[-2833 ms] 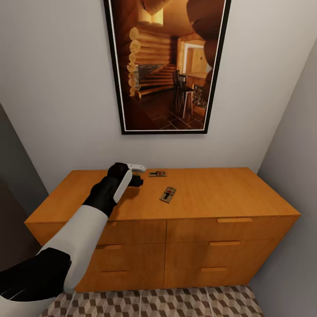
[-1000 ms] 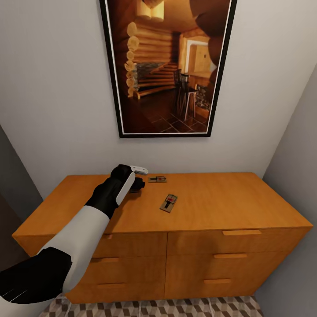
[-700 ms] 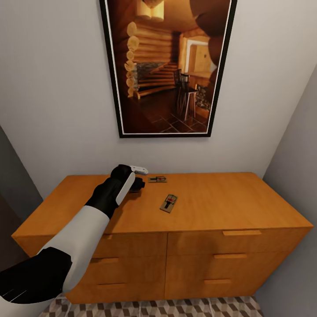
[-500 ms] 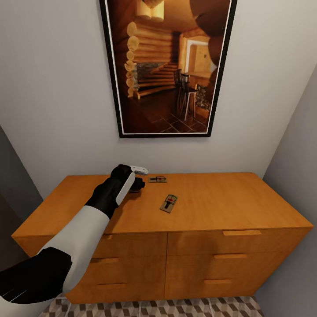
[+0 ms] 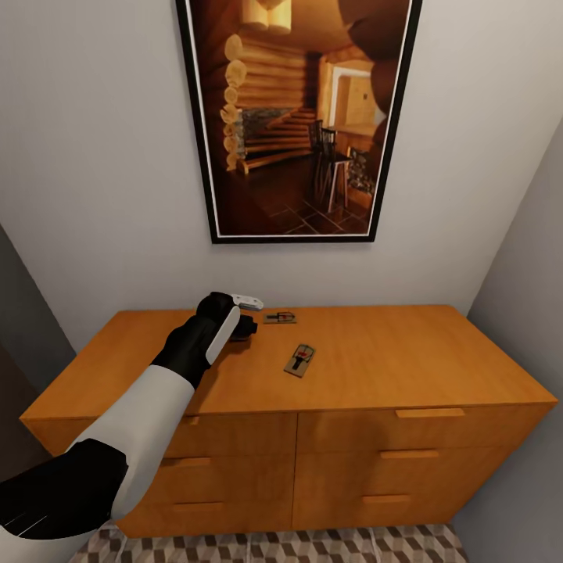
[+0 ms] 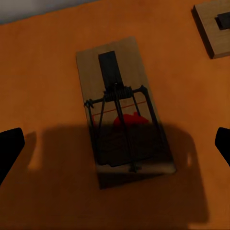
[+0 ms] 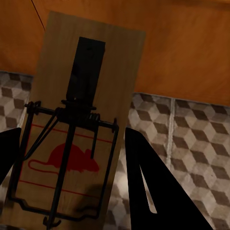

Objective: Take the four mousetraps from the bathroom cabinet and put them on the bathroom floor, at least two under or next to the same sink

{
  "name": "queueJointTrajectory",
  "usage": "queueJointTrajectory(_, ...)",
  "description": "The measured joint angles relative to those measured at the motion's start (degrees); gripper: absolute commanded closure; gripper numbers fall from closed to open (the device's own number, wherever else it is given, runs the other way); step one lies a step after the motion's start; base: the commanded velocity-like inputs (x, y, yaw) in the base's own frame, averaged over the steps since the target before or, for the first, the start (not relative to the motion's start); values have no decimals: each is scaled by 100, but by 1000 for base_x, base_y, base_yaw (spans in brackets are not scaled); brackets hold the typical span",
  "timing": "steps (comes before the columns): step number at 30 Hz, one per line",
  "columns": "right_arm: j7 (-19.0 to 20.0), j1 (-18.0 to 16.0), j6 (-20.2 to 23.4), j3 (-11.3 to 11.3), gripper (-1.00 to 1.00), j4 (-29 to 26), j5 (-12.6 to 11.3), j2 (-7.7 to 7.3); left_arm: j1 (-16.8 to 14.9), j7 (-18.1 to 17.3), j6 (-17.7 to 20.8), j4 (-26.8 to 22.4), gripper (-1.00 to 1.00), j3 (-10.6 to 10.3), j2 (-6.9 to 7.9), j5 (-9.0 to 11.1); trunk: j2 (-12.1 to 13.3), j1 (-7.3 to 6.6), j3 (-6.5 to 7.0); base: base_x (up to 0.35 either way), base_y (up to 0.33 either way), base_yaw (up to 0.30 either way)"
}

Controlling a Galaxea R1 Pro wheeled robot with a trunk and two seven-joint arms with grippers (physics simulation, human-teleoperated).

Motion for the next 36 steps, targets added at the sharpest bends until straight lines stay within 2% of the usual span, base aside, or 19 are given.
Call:
queueJointTrajectory(11, -1, 0, 0, 0, 100, 3, 0, 1, 0, 0, 0, 1, -100, 0, 0, 0, 0, 0, -61, 0, 0, 0)
queueJointTrajectory(23, 0, 0, 0, 1, 100, 3, 1, 4, 0, 0, 0, 1, -100, 0, -1, 0, 0, -1, -66, 95, 0, 0)
queueJointTrajectory(36, 0, 0, 0, 0, 100, 3, 0, 9, 0, 0, 0, 69, -100, 0, 0, 0, 0, 0, -66, 9, 0, 0)
